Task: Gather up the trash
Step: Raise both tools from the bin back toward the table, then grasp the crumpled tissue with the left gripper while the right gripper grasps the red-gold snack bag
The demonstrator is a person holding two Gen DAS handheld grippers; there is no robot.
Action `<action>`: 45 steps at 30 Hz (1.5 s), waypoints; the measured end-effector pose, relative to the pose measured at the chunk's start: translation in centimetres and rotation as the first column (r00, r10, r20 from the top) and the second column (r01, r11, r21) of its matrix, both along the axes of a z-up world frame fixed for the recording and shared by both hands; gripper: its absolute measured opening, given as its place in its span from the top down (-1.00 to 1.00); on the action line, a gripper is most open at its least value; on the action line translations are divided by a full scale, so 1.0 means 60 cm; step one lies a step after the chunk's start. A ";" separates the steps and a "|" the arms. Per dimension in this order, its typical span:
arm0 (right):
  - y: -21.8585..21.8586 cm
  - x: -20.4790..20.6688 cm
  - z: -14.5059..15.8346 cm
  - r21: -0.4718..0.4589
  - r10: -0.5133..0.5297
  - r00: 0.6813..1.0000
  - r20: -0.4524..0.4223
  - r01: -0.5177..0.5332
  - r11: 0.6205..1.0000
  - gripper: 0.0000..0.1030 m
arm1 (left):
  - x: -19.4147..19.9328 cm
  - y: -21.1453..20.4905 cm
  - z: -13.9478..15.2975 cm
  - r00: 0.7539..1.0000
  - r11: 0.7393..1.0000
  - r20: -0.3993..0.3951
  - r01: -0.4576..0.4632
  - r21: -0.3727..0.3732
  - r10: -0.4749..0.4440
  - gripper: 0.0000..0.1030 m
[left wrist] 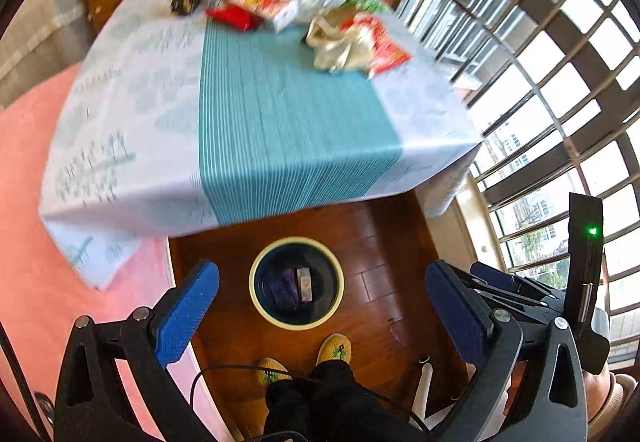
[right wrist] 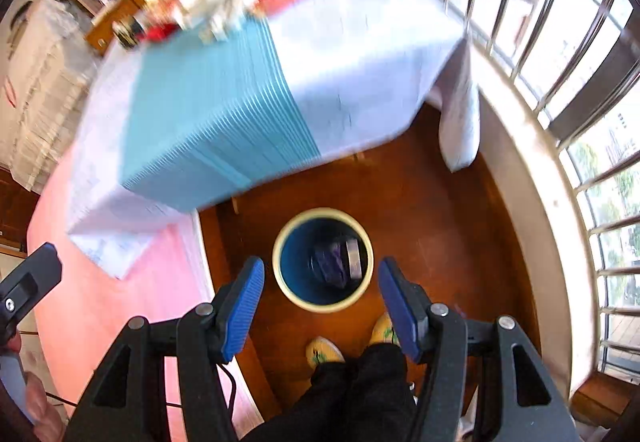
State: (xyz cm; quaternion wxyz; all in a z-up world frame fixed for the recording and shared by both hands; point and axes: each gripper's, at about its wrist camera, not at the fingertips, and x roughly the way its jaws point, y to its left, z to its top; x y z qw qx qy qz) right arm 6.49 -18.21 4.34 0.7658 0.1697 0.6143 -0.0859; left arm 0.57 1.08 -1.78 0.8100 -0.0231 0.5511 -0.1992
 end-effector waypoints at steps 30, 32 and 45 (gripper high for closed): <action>-0.145 0.365 0.046 0.011 0.214 0.965 0.154 -0.218 0.976 -0.16 | 0.363 -0.107 0.036 0.977 0.986 -0.143 -0.163 -0.041 0.156 -0.79; -0.159 0.401 0.028 0.034 0.250 0.958 0.142 -0.257 0.966 -0.16 | 0.401 -0.117 0.005 0.961 0.977 -0.194 -0.210 -0.047 0.197 -0.79; -0.163 0.572 -0.094 0.089 0.477 0.876 0.075 -0.482 0.871 -0.16 | 0.485 -0.181 -0.149 0.912 0.969 -0.335 -0.247 0.015 0.238 -0.49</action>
